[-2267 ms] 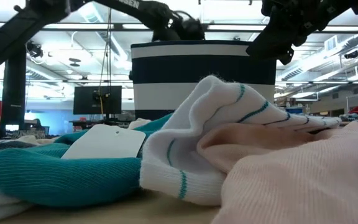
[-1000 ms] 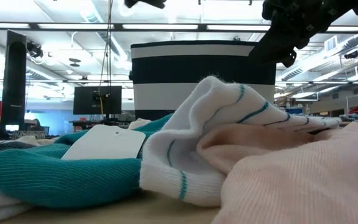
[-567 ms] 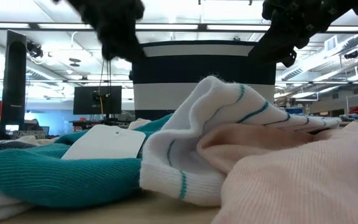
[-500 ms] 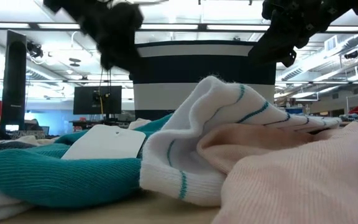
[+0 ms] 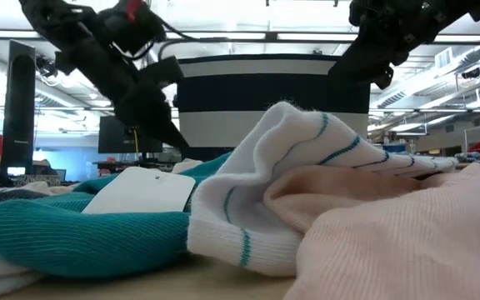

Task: Sort clothes
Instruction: Put the light pink boxer into the blue laundry bin

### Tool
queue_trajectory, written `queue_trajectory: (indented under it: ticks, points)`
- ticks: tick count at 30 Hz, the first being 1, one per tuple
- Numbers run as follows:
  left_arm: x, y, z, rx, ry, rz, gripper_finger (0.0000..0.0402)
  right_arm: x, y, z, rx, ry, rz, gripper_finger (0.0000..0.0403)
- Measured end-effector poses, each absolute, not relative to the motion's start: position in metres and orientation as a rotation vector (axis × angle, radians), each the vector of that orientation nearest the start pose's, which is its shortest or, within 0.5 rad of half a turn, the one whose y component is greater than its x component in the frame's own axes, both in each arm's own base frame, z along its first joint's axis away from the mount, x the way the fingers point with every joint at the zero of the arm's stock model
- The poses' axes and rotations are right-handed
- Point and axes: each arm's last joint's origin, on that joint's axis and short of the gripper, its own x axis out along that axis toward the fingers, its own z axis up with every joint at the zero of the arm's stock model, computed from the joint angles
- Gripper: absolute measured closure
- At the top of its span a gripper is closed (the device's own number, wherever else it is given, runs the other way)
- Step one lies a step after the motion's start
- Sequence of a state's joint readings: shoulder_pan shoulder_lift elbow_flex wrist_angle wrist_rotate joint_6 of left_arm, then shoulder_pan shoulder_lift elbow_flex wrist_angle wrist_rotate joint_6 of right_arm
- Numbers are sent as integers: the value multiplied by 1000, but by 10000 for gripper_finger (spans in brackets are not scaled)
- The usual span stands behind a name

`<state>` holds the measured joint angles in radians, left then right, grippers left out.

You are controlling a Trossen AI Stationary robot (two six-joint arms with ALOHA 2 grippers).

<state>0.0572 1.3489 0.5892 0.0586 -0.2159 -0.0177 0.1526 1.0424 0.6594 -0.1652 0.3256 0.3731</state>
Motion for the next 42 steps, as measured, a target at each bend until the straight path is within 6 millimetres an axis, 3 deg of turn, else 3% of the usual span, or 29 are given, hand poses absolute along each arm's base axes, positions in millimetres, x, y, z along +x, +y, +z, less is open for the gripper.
queue_trajectory:
  ticks: [5, 16, 19, 22, 24, 30, 36, 42]
  points:
    - [258, 27, 161, 120, 750, 250, 282, 217, 24, 247, 220, 486, -260, 238]
    - [270, 36, 140, 120, 767, 254, 286, 217, 23, 247, 220, 488, -263, 238]
    - [271, 35, 134, 29, 780, 263, 316, 217, 23, 247, 219, 488, -263, 238]
    - [272, 34, 135, -40, 766, 255, 378, 217, 23, 247, 219, 489, -264, 238]
    - [273, 34, 140, -68, 750, 248, 391, 217, 23, 247, 220, 488, -264, 238]
    - [283, 30, 187, -69, 702, 195, 399, 217, 23, 246, 225, 491, -266, 238]
    - [288, 25, 252, -27, 664, 186, 400, 217, 23, 246, 226, 491, -266, 238]
    - [298, 23, 323, -11, 511, 180, 401, 217, 23, 246, 225, 497, -267, 238]
